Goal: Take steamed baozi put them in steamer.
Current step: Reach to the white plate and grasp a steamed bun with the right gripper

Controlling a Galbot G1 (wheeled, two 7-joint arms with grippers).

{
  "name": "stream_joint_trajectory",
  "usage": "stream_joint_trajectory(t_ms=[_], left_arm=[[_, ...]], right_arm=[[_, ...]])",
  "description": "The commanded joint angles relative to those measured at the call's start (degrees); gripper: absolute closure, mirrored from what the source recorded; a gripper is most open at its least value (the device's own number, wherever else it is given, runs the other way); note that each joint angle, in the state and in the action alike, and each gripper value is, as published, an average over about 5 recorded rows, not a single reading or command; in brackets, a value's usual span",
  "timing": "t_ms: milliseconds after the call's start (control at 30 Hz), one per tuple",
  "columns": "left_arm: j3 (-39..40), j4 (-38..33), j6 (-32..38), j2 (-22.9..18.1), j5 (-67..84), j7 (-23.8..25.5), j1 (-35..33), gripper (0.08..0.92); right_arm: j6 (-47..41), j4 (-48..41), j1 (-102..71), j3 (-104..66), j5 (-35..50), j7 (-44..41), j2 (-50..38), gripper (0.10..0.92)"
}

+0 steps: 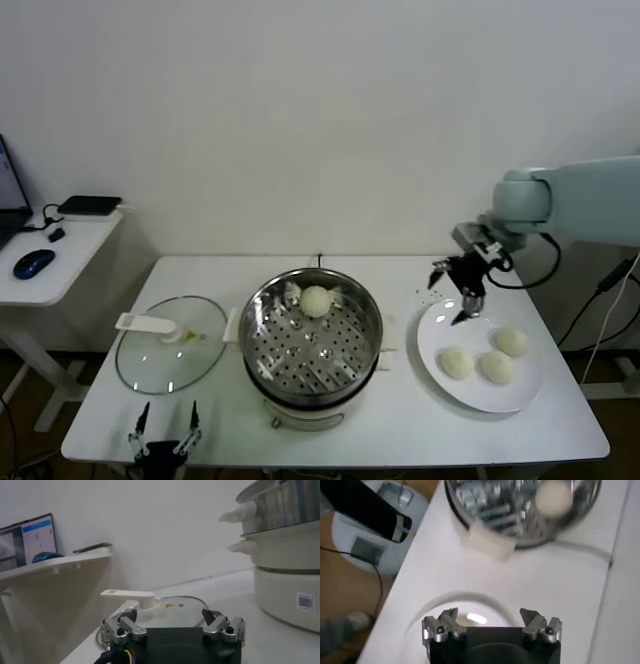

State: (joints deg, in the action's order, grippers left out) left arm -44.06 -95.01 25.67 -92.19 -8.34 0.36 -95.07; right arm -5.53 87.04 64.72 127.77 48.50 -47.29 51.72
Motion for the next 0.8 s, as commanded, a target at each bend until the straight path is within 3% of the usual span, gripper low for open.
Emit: stream_joint_trajectory(t_ms=[33, 800], left_arm=[[-0.10, 0.62, 0.04, -1.59, -0.20, 0.07, 0.26, 0.177], [-1.04, 2.34, 0.06, -1.73, -0.31, 0.12, 0.93, 0.177]], right_arm=[[-14.19, 3.27, -9.01, -2.89, -2.82, 2.50, -7.34, 0.203], [-12.73, -13.75, -31.27, -19.50, -12.24, 4.23, -4.50, 0.203]])
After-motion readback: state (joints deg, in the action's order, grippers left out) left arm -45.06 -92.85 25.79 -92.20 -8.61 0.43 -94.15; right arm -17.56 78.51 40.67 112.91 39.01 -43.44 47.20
